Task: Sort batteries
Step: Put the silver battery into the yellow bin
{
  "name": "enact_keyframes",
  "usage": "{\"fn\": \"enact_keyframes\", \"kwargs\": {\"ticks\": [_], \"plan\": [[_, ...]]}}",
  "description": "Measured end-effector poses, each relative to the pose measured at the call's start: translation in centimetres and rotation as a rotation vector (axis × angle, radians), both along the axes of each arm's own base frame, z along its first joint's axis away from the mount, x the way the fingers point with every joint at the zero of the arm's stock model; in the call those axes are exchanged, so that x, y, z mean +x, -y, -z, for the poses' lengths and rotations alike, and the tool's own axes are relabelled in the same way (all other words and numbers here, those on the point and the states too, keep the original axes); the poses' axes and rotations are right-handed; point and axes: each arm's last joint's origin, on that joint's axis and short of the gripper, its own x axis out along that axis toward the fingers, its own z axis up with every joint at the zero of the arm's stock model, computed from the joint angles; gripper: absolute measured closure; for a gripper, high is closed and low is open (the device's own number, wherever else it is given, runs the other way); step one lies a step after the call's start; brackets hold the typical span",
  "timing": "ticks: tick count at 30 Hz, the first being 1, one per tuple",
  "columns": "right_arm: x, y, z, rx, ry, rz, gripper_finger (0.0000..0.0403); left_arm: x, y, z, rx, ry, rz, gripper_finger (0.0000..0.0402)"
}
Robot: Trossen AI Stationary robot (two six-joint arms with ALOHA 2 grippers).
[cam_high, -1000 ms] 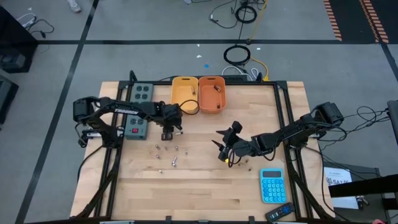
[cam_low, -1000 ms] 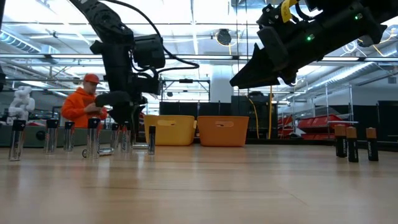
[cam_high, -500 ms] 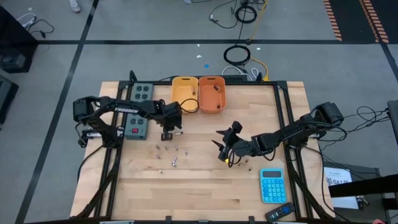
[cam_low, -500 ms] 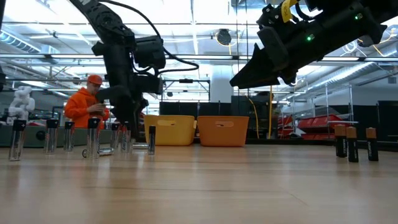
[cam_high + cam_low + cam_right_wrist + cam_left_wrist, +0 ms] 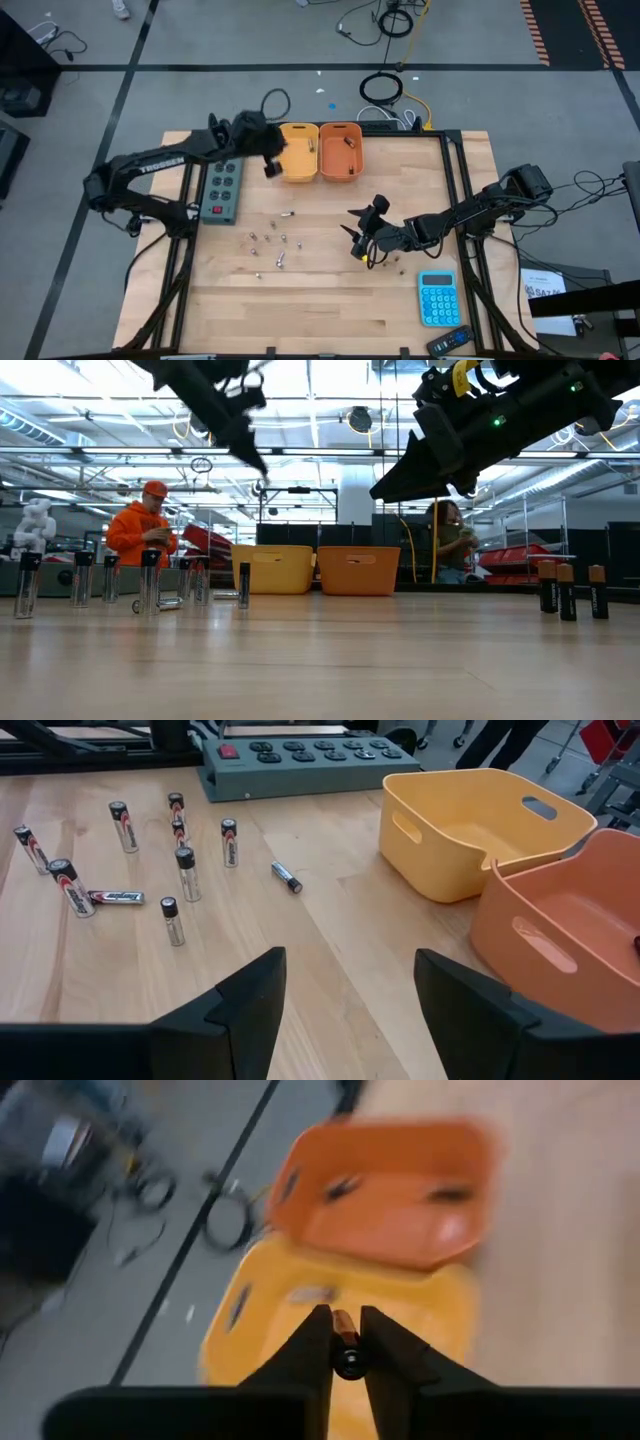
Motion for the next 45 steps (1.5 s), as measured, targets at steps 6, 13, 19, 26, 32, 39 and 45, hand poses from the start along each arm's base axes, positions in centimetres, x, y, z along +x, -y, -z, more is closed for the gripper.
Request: {"fn": "enact_keyframes", "kwargs": {"ticks": [6,13,19,26,32,39,45], "plan": [[0.0,0.0,0.0,-0.002,0.0,-0.001,0.019,0.4,-2.7,2.5,-0.125,-0.022,0.006,0.0243],[0.0,0.0,0.0,-0.002,0.001,0.002,0.019,0.8,-2.4,2.9,-0.2,-0.067,0.054,0.0214],[0.0,0.0,-0.1,0.0,0.006,0.003,0.019,0.8,1.9,3.0,-0.426,-0.259,0.153,0.0226],[0.3,0.0,-0.5,0.002,0.051,-0.008,0.019,2.9,8.8,5.3,-0.329,-0.426,0.204,0.0226],[0.3,0.0,-0.5,0.002,0.054,-0.013,0.019,3.7,11.6,6.1,-0.354,-0.452,0.234,0.0226],[0.3,0.0,-0.5,-0.011,0.041,-0.015,0.019,2.6,12.6,7.0,-0.362,-0.576,0.253,0.0226],[0.3,0.0,-0.4,-0.011,0.038,-0.015,0.019,1.6,12.6,9.6,-0.347,-0.629,0.285,0.0226]]}}
